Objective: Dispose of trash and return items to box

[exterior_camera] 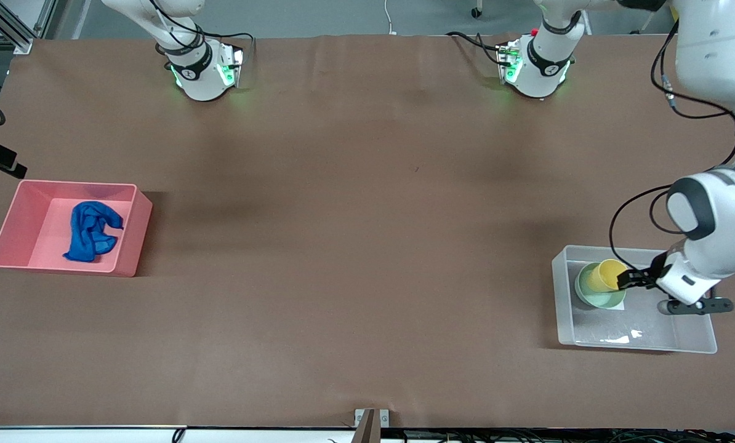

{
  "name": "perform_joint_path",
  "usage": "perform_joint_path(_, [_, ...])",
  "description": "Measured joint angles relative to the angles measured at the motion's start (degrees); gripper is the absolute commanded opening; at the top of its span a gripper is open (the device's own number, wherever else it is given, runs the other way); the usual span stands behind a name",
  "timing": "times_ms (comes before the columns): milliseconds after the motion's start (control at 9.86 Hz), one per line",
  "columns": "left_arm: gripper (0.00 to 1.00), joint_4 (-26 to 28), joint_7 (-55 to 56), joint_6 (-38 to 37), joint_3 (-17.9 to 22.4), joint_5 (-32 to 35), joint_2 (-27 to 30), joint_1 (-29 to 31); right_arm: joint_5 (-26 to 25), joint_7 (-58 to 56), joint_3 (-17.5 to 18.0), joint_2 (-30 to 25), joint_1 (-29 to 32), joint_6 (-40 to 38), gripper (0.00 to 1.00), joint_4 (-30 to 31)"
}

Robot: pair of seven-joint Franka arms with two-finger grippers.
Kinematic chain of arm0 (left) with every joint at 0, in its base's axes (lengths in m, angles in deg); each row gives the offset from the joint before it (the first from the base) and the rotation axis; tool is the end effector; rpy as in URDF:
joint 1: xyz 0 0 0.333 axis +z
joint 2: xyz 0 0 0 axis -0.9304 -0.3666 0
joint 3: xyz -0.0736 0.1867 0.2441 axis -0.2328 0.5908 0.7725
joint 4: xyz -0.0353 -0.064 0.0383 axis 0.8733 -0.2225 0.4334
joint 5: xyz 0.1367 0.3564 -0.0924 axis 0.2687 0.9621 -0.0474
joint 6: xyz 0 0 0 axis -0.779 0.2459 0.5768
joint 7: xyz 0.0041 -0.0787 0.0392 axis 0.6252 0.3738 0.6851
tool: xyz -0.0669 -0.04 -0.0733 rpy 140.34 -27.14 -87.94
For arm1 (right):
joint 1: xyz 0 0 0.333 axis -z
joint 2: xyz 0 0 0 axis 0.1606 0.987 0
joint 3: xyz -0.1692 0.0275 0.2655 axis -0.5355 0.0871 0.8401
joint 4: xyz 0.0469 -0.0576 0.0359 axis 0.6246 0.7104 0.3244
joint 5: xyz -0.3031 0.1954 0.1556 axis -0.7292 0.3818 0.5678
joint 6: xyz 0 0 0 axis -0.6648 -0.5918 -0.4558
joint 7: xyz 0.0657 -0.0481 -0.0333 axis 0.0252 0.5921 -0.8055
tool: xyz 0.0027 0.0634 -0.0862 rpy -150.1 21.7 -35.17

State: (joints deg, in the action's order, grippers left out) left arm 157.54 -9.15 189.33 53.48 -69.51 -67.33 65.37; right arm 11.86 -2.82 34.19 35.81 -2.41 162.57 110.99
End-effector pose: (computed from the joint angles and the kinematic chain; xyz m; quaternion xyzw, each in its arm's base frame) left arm 0.6814 0.0686 0.3376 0.9984 0.0054 0.0558 0.0099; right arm 0.5587 -0.0886 0.6302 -0.9988 0.0468 0.0089 0.0125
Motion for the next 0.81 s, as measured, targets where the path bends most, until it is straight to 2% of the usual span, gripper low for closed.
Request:
perform_joint_path(203, [1.0, -0.38, 2.36, -7.71, -2.35, 0.52, 7.52, -0.02, 0.0, 0.0, -0.16, 0.0, -0.48, 0.03, 1.0, 0.04])
perform_joint_path(507, [1.0, -0.84, 10.71, -23.48, -9.65, 5.65, 20.83, -0.11, 0.0, -0.01, -0.56, -0.04, -0.55, 0.12, 1.0, 0.04])
perform_joint_path(710, [1.0, 0.3, 12.58, -29.56, -11.76, 6.01, 30.01, -0.04, 0.0, -0.02, -0.65, -0.06, -0.6, 0.13, 1.0, 0.05])
perform_joint_path(812, [1.0, 2.54, 13.92, -30.85, -12.61, 6.03, 34.68, -0.03, 0.0, -0.02, -0.67, -0.07, -0.65, 0.13, 1.0, 0.05])
